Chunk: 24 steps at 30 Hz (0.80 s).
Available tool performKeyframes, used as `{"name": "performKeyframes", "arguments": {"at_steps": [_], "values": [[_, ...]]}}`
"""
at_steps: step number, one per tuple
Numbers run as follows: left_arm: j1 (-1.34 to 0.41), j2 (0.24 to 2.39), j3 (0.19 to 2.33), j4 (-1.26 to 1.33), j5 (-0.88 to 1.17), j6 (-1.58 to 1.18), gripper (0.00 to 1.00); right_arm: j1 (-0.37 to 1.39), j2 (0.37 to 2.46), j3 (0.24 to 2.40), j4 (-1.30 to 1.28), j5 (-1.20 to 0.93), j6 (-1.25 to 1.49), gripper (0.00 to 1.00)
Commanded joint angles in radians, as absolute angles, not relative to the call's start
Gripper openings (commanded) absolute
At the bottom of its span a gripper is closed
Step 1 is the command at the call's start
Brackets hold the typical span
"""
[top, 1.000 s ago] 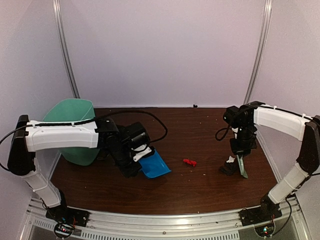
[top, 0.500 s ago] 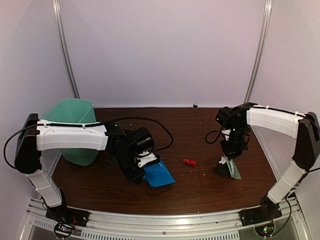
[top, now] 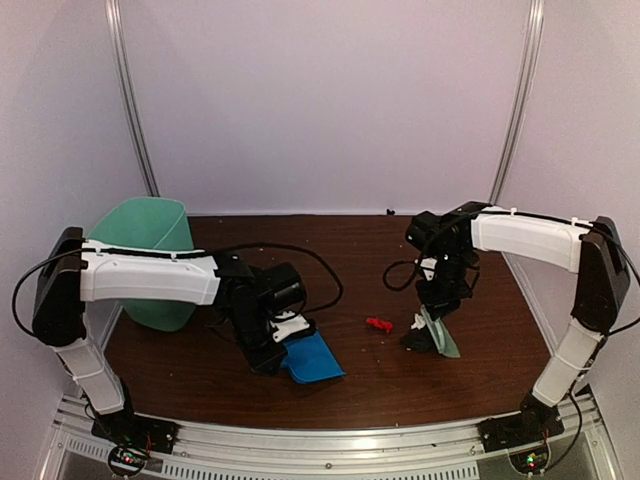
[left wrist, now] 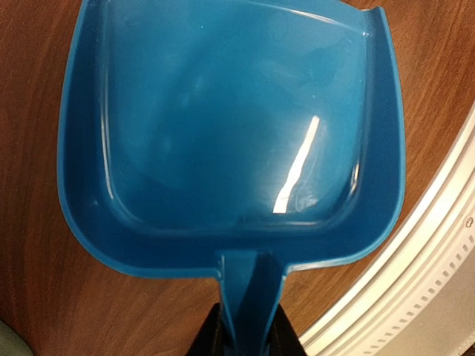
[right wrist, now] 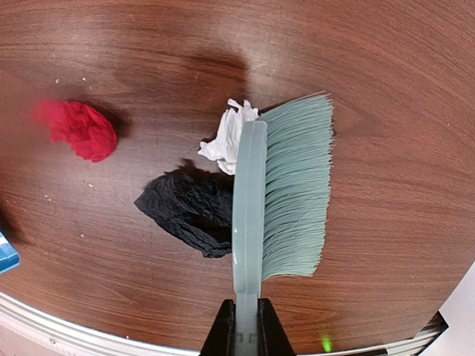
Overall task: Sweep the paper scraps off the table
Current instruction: Sweep the paper scraps into the dustpan.
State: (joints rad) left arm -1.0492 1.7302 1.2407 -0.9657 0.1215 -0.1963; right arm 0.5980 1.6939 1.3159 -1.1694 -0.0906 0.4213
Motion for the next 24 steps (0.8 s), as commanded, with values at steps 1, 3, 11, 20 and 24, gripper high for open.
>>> {"name": "performKeyframes", "arguments": {"at_steps": [1,3,11,20,24], "values": [[-1.022,1.750,1.230,-0.953,0.132,-0.188,0.00,0.634,1.753,1.344,-1.077,-0.198,0.397,0.00],[-1.017,1.755,1.237,-0.958,0.120,-0.187,0.00,0.648,1.766,1.360,-1.069,-0.201,0.388,0.00],[-0.993,1.771,1.241,-0.969,0.094,-0.177,0.00,0.685,1.822,1.436,-1.057,-0.200,0.367,0.00],[-0.990,1.804,1.269,-0.971,0.085,-0.157,0.00,0.733,1.869,1.493,-1.061,-0.213,0.341,0.00],[-0.991,1.805,1.273,-0.972,0.088,-0.145,0.00,0.752,1.881,1.510,-1.068,-0.237,0.327,0.00]]}}
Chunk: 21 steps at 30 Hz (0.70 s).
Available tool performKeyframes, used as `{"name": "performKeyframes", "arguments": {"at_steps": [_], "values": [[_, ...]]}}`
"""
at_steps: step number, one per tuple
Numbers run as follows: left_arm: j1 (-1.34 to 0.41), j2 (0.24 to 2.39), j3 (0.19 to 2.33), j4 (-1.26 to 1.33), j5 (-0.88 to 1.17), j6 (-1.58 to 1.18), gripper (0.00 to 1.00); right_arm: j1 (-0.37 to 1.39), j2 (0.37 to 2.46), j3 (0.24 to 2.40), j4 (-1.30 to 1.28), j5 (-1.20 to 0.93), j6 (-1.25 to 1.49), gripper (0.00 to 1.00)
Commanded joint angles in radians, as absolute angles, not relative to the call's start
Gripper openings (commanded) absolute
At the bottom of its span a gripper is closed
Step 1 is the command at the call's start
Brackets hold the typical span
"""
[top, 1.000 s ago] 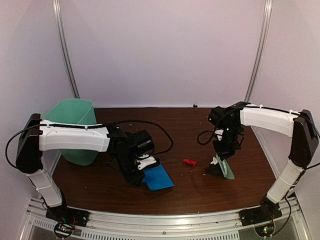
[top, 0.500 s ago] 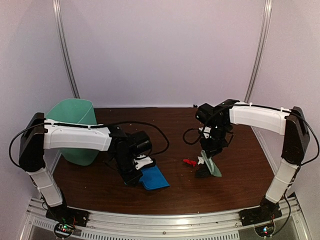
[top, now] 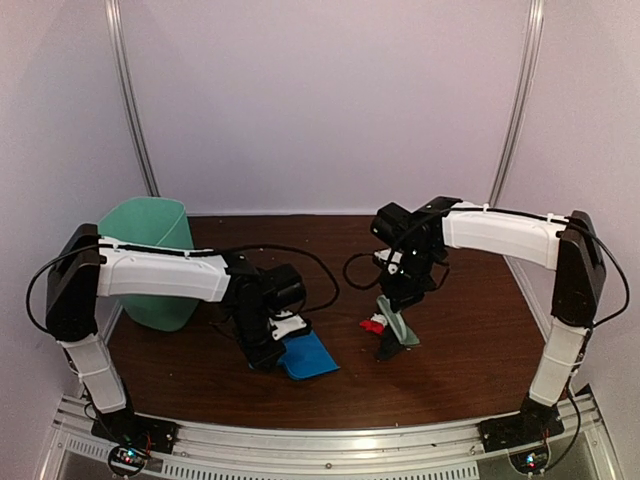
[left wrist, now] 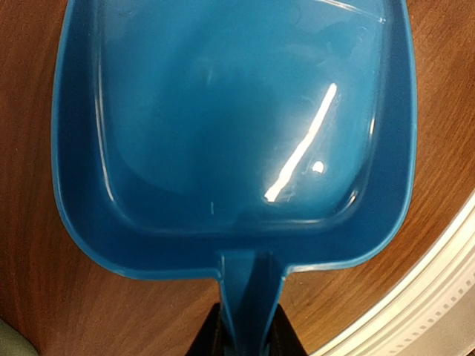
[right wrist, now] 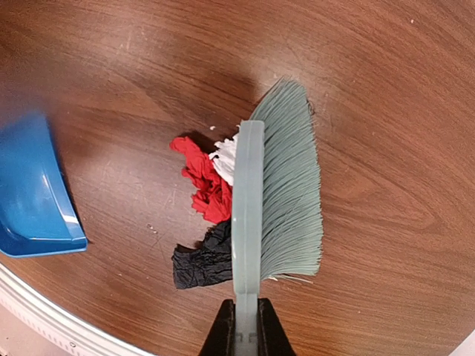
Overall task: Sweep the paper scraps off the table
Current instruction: Sweep the paper scraps into the dustpan.
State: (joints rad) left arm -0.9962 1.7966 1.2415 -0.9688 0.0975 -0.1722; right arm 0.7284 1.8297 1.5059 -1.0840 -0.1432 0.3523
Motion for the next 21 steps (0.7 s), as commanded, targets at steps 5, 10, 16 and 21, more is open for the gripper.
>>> {"name": "performKeyframes", "arguments": {"at_steps": [5,10,16,21], "values": [[-0.990,1.798,1.275,-0.972,0.108,-0.123,0.00,0.762,1.890,1.539,-1.088,-0.260,0.326,0.00],[-0.990,1.805,1.291,-0.980,0.114,-0.115,0.00,0.769,1.891,1.547,-1.082,-0.307,0.333,0.00],[-0.991,1.823,1.298,-0.986,0.124,-0.120,0.00,0.778,1.893,1.547,-1.065,-0.342,0.348,0.00],[-0.991,1.833,1.294,-0.988,0.132,-0.123,0.00,0.791,1.890,1.539,-1.052,-0.358,0.351,0.00]]}}
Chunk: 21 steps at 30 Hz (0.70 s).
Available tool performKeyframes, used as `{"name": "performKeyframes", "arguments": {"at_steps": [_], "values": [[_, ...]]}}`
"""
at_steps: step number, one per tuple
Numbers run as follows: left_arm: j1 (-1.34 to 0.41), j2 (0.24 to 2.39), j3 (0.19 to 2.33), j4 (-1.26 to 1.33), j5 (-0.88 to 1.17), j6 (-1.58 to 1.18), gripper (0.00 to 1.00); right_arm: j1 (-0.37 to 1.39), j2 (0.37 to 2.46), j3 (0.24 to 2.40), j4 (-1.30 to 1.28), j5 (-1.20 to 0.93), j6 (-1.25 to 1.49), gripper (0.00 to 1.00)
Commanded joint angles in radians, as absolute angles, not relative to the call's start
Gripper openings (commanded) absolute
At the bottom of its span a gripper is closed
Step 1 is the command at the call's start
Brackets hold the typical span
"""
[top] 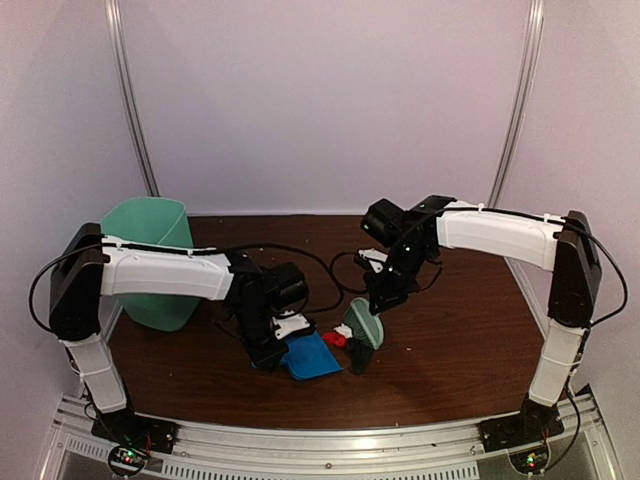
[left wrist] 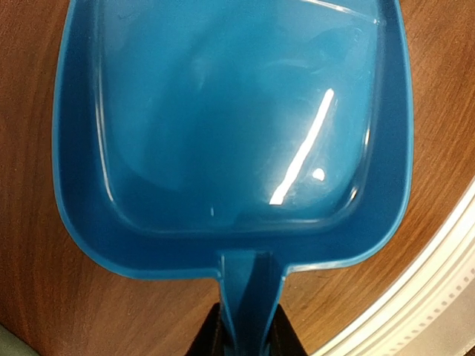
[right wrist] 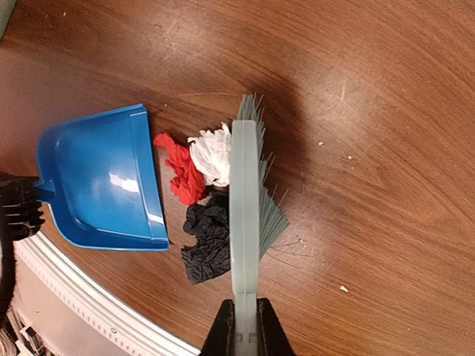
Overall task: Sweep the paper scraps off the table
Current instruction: Sweep the paper scraps into the dustpan.
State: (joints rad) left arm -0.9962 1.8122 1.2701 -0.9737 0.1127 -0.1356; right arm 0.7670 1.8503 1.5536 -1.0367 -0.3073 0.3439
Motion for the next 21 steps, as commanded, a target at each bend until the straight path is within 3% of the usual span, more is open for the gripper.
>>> {"name": "performKeyframes", "arguments": {"at_steps": [1,21], "values": [[-0.991,1.838,1.293,-0.988,0.134,-0.124,0.00,0.793,1.890,1.536,-1.050,-0.361,0.351,0.00],[-0.992,1.840,1.305,-0.985,0.155,-0.147,0.00,0.806,1.844,1.531,-1.008,-0.426,0.378,0.00]]}}
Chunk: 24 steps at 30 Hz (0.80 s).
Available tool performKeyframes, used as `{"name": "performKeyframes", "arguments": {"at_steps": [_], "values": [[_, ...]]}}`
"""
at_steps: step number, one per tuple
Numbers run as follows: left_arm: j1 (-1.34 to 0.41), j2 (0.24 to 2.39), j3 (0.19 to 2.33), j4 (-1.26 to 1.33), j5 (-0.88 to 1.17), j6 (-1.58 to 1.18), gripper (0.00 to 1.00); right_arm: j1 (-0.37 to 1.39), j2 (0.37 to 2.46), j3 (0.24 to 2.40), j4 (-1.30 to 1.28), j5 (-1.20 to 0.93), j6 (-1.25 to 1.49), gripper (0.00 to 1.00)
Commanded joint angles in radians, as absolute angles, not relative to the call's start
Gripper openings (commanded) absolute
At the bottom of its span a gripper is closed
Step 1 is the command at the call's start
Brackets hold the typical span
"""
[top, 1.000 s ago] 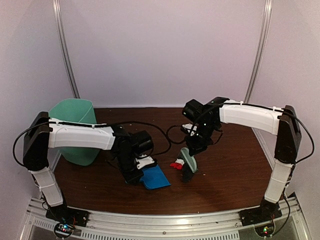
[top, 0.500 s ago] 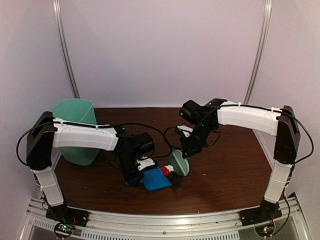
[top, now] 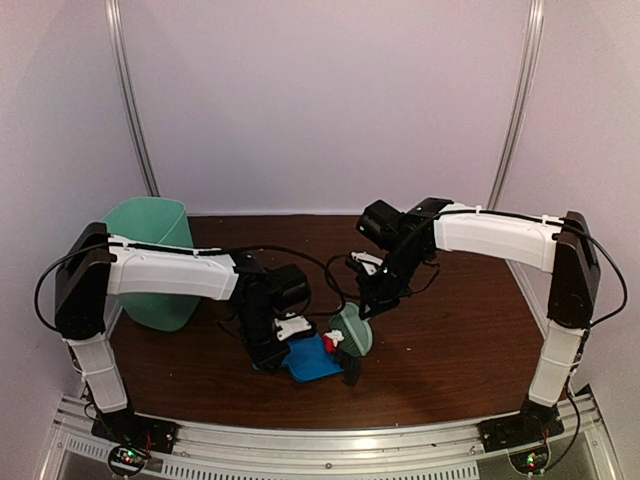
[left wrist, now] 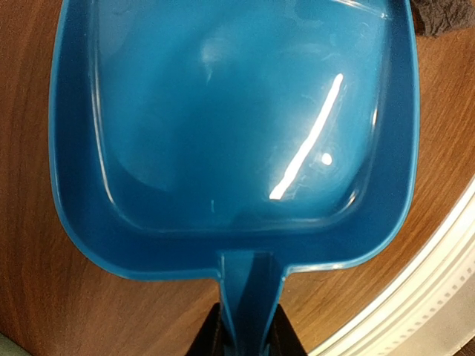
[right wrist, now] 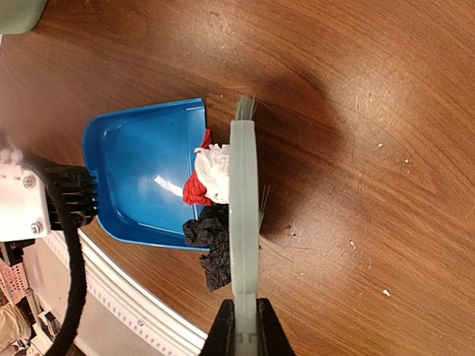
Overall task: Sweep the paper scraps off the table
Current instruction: Sweep the paper scraps into the dustpan.
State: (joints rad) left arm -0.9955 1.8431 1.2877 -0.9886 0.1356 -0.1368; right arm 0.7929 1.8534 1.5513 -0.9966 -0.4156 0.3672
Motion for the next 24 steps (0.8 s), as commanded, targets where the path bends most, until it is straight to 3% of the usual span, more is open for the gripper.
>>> {"name": "performKeyframes", "arguments": {"at_steps": [1,16,24], "values": [[-0.992,1.836,1.301,-0.980,0.157,-0.150,0.00,0.807,1.837,1.533,-1.013,-0.424,0.380,0.00],[-1.001,1.795,1.270,-0.953,0.159,-0.191,0.00,0.807,1.709,1.504,-1.021,-0.416,0.394,0.00],[-1.026,1.784,1.272,-0.938,0.166,-0.216,0.00,0.806,1.624,1.408,-0.871,-0.580,0.436,0.00]]}}
